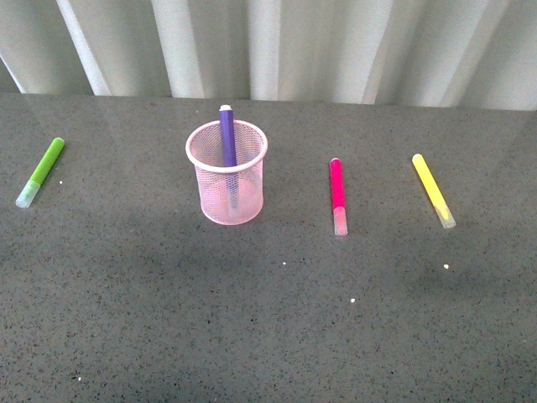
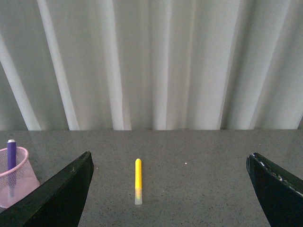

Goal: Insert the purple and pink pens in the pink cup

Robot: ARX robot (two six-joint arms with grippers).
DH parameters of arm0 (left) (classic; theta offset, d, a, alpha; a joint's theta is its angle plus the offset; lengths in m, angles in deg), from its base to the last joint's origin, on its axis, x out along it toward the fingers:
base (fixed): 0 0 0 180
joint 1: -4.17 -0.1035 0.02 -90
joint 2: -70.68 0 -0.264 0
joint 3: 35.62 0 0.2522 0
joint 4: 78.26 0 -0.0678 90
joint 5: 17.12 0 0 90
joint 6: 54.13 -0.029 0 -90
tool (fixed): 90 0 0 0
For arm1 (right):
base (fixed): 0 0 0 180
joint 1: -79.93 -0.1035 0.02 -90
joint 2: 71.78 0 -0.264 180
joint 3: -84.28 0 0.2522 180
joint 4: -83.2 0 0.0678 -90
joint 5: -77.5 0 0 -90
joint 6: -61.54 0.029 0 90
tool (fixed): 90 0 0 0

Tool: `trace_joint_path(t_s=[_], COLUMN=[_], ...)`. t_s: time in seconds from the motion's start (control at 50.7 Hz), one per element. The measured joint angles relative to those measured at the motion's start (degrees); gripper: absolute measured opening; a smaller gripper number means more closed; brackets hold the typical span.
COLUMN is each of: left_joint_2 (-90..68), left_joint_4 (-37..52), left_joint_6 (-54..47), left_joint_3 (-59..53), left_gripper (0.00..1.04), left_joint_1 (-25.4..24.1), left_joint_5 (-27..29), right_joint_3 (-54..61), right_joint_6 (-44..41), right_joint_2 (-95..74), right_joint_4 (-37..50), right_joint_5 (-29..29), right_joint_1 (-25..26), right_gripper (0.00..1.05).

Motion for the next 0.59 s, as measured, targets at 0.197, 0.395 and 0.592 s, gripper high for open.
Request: trace_joint_path(t_s=[0.197, 0.395, 0.592], left_joint_2=[5.0, 7.8, 10.6], left_joint_4=[-5.0, -7.8, -10.5], left_joint_6=[0.0, 0.0, 0.0], left_joint_3=[0.0, 0.0, 0.0], left_gripper=[0.04, 0.04, 0.04], left_joint_1=[0.0, 0.0, 0.0], left_joint_5=[0.0, 0.0, 0.0], right_joint_3=[0.0, 0.0, 0.0], right_joint_6=[0.0, 0.0, 0.0], right_joint_2=[0.0, 0.0, 0.0], right_joint_4=[0.0, 0.0, 0.0], right_joint_5=[0.0, 0.0, 0.0], right_joint_1=[0.0, 0.0, 0.0], right_gripper=[0.98, 0.98, 0.98])
